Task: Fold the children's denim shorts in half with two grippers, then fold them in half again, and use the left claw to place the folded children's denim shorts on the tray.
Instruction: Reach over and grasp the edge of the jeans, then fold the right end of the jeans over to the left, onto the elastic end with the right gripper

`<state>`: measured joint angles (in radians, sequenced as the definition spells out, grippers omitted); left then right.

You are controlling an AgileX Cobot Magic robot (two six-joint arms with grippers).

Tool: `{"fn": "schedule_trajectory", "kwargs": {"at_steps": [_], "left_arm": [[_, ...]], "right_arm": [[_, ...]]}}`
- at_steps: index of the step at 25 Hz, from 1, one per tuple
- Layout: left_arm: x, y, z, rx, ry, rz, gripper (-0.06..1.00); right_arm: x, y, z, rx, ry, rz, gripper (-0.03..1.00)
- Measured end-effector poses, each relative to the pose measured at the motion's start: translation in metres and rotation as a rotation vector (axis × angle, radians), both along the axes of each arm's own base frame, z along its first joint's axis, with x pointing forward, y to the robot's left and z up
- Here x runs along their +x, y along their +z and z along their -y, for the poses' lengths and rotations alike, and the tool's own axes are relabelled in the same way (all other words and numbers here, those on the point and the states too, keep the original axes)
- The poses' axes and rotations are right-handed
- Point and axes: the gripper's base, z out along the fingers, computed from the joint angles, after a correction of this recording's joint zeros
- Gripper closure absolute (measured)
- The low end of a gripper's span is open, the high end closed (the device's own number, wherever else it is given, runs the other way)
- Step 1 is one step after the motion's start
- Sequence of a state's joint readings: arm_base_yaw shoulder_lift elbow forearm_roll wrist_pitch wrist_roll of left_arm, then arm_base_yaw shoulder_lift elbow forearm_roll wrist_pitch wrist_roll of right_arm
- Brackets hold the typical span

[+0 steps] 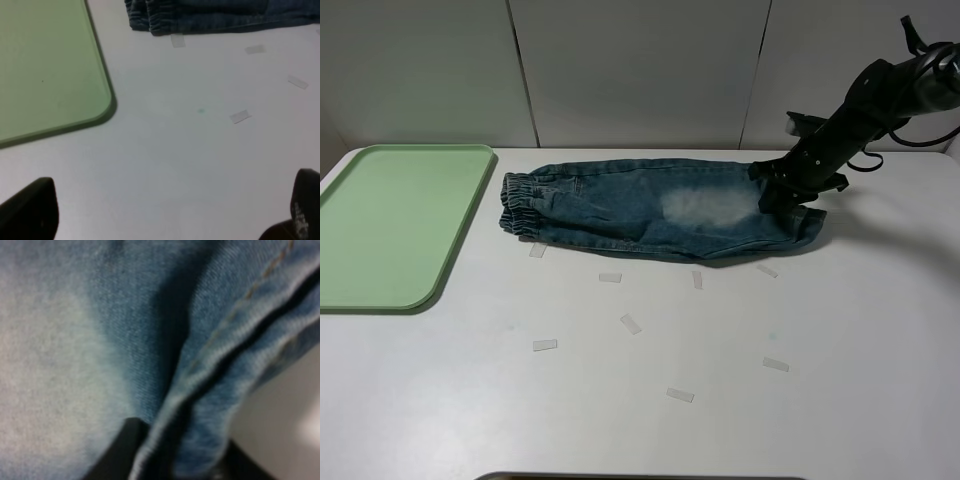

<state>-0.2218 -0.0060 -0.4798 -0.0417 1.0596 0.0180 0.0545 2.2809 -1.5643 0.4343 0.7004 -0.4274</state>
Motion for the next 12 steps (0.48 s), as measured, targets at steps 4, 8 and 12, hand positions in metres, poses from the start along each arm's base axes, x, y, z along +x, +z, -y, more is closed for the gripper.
{"fn": "schedule_trajectory", "kwargs": {"at_steps": [4,8,12], "left_arm": [[0.0,0.0,0.0,0.0,0.0,0.0,0.03],[0.0,0.0,0.0,0.0,0.0,0.0,0.03],[0.0,0.0,0.0,0.0,0.0,0.0,0.03]], "right_arm": [[-0.003,-0.001,0.0,-0.043,0.025,-0.022,0.92],[-0.006,0.001,0.004,-0.105,0.017,-0.062,0.92],[-0.01,0.01,0.023,-0.212,0.007,-0.092,0.92]]}}
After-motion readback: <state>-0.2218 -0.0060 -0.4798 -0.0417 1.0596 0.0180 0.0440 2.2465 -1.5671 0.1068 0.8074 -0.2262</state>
